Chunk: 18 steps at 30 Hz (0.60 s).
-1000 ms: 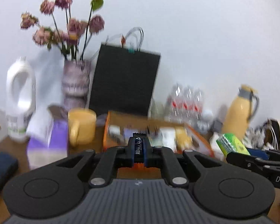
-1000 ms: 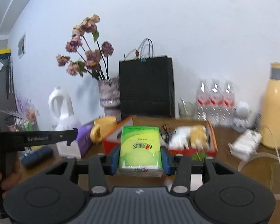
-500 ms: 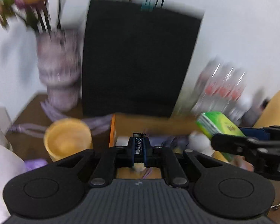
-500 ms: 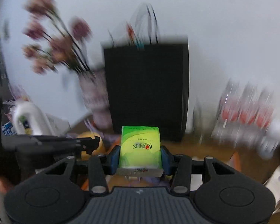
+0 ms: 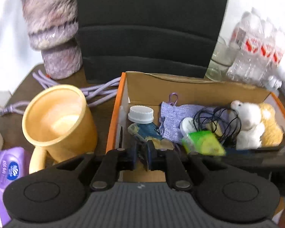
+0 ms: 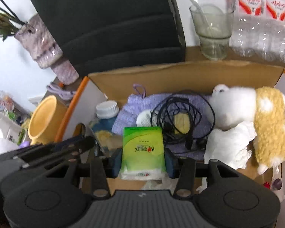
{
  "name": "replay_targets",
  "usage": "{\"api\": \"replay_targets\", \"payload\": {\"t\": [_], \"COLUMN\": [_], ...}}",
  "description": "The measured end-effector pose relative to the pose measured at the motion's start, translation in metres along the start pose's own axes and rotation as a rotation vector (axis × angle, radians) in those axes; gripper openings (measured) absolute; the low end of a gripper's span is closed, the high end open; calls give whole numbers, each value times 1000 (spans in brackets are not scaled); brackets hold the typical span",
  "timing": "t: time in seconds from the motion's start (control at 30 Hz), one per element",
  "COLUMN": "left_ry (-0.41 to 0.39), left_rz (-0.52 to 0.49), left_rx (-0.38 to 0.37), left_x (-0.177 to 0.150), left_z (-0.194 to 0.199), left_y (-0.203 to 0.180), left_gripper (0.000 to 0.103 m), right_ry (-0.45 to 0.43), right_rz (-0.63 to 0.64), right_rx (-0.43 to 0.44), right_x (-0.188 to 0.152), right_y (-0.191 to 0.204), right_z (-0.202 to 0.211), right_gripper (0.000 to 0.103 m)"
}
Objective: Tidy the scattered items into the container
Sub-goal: 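Lift and carry the tissue pack and black packet over the box, then open both tools to drop the tissue pack and black packet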
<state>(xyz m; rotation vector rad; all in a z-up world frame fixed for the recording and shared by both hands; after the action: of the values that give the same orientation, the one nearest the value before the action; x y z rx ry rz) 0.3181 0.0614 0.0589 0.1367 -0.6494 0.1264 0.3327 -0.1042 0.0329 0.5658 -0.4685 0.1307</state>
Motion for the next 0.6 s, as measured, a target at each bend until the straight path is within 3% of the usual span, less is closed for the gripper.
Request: {"api": "replay_targets", "payload": {"t": [0.1,0.13,0.2,0.3,0.37,0.43,0.53,0.6], "left_ry": [32,34,27,2,-14,30,119,129], "left_rz": [37,31,25,12,2,3,-10,-47], "left_rx": [-43,-41,-44,-18,11,29,45,52], "left_x": [8,11,18,29,34,38,39,36], "left_z": [6,10,22,47,62,67,72,78], "left_y": [11,10,11,10,7,4,-4,-10], "left_gripper": [27,39,53,86,92,99,100,100], "right_ry": [22,20,0,-31,-42,-36,-11,-5], "right_rz": [-52,-64,-80,-67,-43,-31,-39,-40], "right_rx": [32,48,66,32,-36,-110,-196,-240], "right_x": [2,3,8,16,22,24,19,13], "right_y": [-4,-5,-4,-2,-3,-8,-19,-26], "right_z": [3,10,27,59,81,100,127,142], "right_gripper": [55,57,66,77,80,84,87,88]}}
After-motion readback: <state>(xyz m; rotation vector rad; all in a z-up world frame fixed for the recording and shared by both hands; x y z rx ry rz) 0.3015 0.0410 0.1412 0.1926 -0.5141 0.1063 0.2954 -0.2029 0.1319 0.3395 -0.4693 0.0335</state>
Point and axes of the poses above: each gripper's, at about its wrist camera, not at the fingertips, and z roughly against the way its jaws point, y to its left, x to its top, the point moved 1 cm from there along -z, roughly the way its jaws point, and after that the axes turned 11 degrees about x, right-handed, at the moved point
